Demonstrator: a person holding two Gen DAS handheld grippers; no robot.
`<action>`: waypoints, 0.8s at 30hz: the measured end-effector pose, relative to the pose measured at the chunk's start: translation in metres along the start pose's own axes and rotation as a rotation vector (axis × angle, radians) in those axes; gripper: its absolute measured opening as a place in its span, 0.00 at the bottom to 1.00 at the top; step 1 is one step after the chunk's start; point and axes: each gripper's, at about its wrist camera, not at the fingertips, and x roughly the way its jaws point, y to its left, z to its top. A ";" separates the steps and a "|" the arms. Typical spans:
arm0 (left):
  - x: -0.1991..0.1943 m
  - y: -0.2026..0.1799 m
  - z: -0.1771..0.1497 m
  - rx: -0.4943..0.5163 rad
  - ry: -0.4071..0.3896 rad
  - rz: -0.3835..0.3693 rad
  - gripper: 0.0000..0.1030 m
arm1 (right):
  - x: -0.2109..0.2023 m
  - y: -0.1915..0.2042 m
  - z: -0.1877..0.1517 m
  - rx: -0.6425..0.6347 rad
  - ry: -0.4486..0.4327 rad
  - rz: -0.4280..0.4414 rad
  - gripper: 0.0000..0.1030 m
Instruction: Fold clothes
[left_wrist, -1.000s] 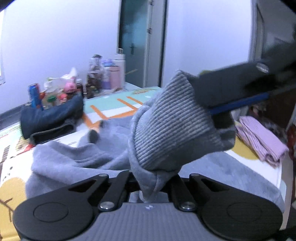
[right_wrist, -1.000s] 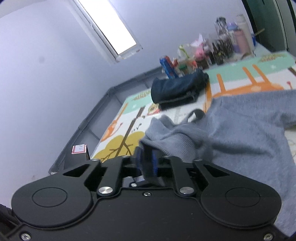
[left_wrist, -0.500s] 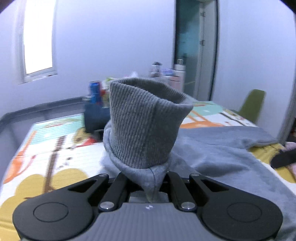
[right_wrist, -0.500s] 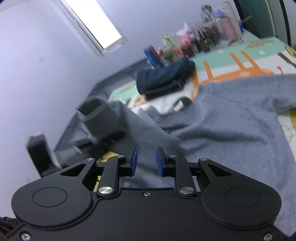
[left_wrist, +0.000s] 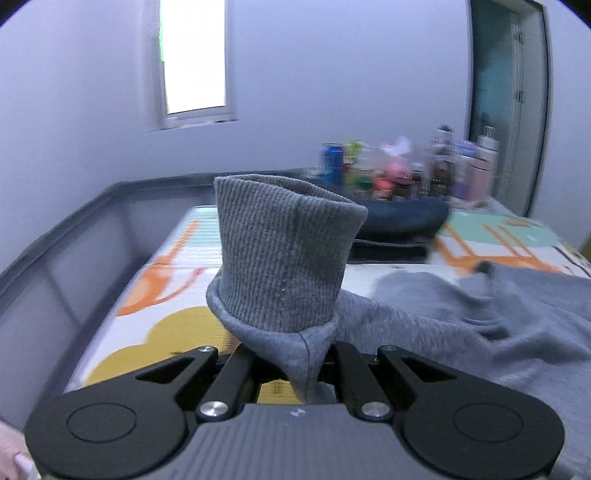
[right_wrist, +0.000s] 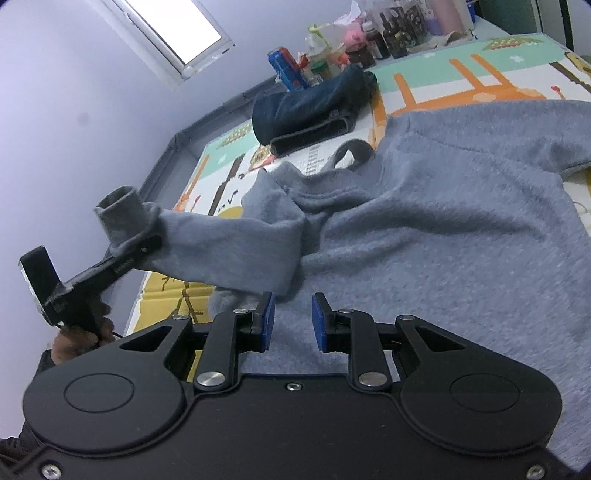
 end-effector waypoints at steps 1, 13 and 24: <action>0.001 0.008 0.000 -0.011 0.001 0.023 0.03 | 0.002 0.001 0.000 -0.001 0.005 -0.002 0.21; -0.002 0.095 -0.003 -0.191 0.020 0.311 0.03 | 0.023 0.009 -0.005 -0.013 0.057 -0.023 0.21; -0.008 0.155 -0.021 -0.318 0.116 0.512 0.08 | 0.037 0.012 -0.004 -0.012 0.081 -0.042 0.21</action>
